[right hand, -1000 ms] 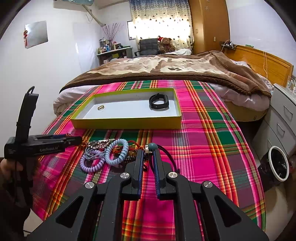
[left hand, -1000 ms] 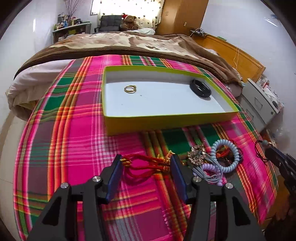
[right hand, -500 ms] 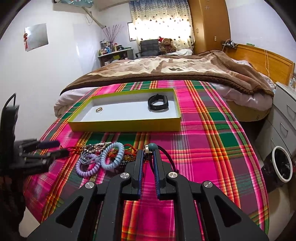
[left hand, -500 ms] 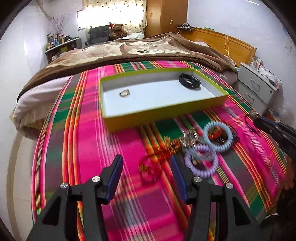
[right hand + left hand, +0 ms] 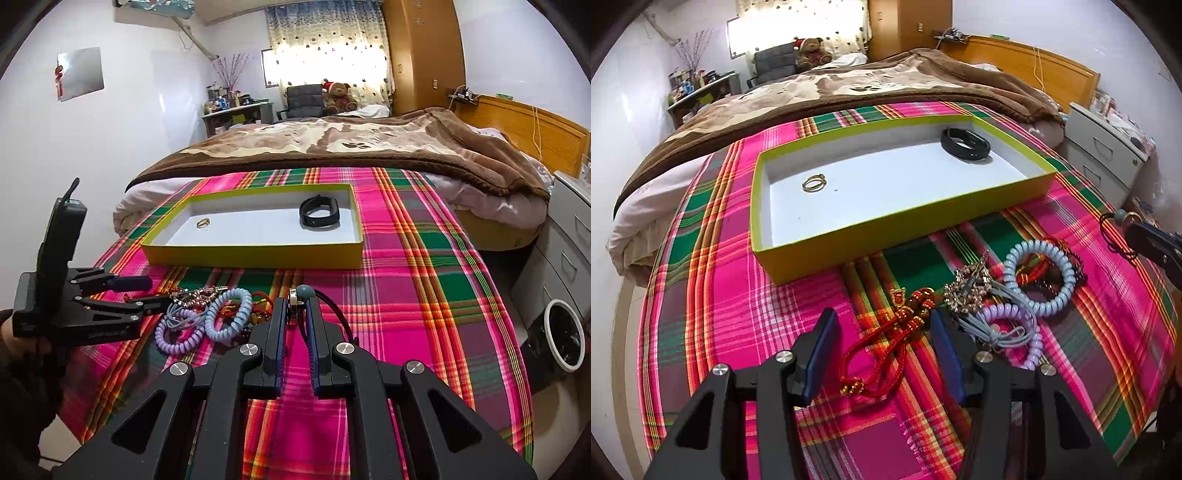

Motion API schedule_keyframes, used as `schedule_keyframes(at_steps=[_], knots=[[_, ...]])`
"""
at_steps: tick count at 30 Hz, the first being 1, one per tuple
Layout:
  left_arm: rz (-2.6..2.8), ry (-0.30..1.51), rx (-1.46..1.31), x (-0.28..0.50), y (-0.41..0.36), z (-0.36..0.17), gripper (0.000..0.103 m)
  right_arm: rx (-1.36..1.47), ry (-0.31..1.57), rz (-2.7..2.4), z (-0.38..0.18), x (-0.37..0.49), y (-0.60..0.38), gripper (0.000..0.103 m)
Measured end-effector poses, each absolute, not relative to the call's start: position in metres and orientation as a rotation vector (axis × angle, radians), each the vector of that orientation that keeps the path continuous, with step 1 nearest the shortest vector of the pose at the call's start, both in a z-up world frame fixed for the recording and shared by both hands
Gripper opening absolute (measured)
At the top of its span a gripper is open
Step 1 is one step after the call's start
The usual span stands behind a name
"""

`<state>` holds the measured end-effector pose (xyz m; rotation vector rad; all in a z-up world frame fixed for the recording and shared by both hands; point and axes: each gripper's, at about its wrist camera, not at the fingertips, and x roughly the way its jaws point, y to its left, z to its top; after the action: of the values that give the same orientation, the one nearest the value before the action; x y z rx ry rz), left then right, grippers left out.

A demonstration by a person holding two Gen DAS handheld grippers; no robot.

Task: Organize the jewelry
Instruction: 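Grasp the red tasseled keychain with the left gripper, then place the black cord and red keychain into the tray, opening both grippers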

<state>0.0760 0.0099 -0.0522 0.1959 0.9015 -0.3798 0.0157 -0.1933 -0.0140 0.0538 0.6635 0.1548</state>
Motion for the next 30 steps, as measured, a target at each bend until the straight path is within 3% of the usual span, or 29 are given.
schedule_keyframes(at_steps=[4, 7, 30], knots=[[-0.359, 0.901, 0.198, 0.076, 0.009, -0.051, 0.024, 0.052, 0.658, 0.16, -0.012, 0.016, -0.195, 0.011], [-0.356, 0.91, 0.156, 0.077, 0.013, -0.049, 0.014, 0.046, 0.649, 0.159, -0.01, 0.017, -0.196, 0.011], [-0.307, 0.769, 0.016, 0.096, 0.032, 0.006, 0.014, -0.023, 0.577, 0.226, 0.026, 0.073, -0.185, 0.011]])
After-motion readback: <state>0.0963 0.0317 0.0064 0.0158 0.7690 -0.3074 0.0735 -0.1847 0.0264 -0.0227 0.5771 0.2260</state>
